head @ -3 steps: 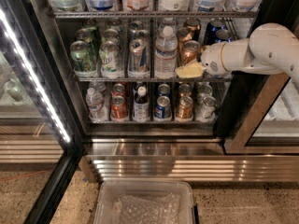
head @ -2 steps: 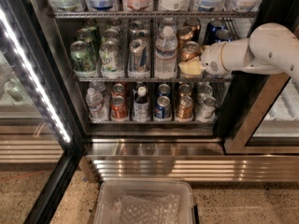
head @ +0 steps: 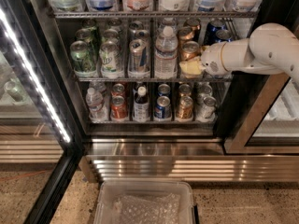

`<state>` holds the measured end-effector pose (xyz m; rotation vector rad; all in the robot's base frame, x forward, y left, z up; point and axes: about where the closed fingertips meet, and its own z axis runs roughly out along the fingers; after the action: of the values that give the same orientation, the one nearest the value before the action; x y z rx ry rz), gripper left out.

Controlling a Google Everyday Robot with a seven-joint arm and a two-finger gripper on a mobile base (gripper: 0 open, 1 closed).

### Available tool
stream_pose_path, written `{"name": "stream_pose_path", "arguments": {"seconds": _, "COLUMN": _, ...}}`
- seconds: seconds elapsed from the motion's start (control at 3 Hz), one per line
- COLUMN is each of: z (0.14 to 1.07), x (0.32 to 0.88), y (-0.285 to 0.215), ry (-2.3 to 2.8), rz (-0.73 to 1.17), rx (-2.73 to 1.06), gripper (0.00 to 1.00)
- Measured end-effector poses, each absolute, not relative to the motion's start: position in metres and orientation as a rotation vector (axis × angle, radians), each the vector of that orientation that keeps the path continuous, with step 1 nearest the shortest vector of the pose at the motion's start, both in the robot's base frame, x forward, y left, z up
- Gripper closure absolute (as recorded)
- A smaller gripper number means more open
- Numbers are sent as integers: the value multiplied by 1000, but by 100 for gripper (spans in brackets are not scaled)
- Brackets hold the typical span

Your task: Pick orange can from middle shelf of fridge

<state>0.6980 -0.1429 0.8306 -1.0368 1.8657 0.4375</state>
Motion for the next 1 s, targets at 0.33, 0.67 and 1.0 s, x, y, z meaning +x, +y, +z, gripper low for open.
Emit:
{"name": "stream_pose_path", "arguments": {"seconds": 0.33, "z": 836, "x": 698, "y": -143, "ry": 1866, "rz": 437, "rx": -1037, "gripper": 100}}
{"name": "stream_pose_path", "arguments": {"seconds": 0.67, "z": 838, "x": 698, "y": -143, "ry": 1865, "rz": 437, "rx": -1037, "gripper": 100}}
{"name": "stream_pose_path", "arguments": {"seconds": 1.0, "z": 861, "x": 686, "y": -146, "ry": 1794, "rz": 405, "rx": -1024, "gripper": 100}}
